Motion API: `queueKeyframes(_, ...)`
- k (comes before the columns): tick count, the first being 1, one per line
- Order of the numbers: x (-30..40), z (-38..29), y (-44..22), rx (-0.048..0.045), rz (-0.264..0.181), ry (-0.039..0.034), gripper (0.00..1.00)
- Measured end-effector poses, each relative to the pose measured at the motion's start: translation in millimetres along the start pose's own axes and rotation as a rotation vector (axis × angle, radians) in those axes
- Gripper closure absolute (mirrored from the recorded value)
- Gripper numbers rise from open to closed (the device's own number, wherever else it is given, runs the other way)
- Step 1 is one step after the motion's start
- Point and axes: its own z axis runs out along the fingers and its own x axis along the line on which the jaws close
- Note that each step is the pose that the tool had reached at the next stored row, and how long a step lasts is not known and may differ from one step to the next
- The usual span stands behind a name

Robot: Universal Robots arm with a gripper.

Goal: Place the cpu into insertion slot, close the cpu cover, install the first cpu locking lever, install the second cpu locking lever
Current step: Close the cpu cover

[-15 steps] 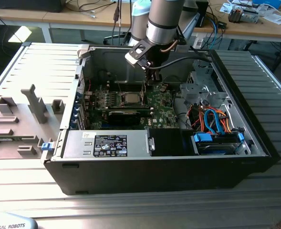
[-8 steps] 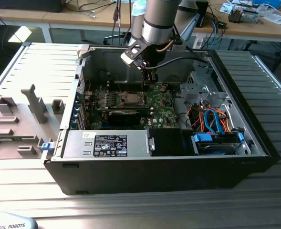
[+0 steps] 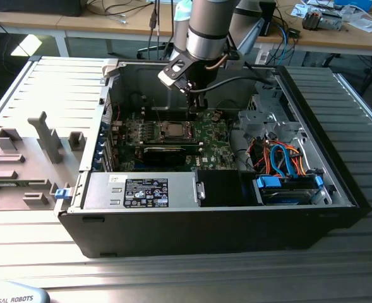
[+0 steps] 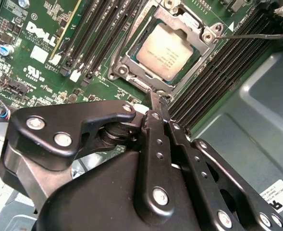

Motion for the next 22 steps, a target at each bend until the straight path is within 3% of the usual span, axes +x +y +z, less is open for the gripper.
queueKeyframes(22,2.3,11.6,-22.2,0.0000,0.000,-0.0001,0.89)
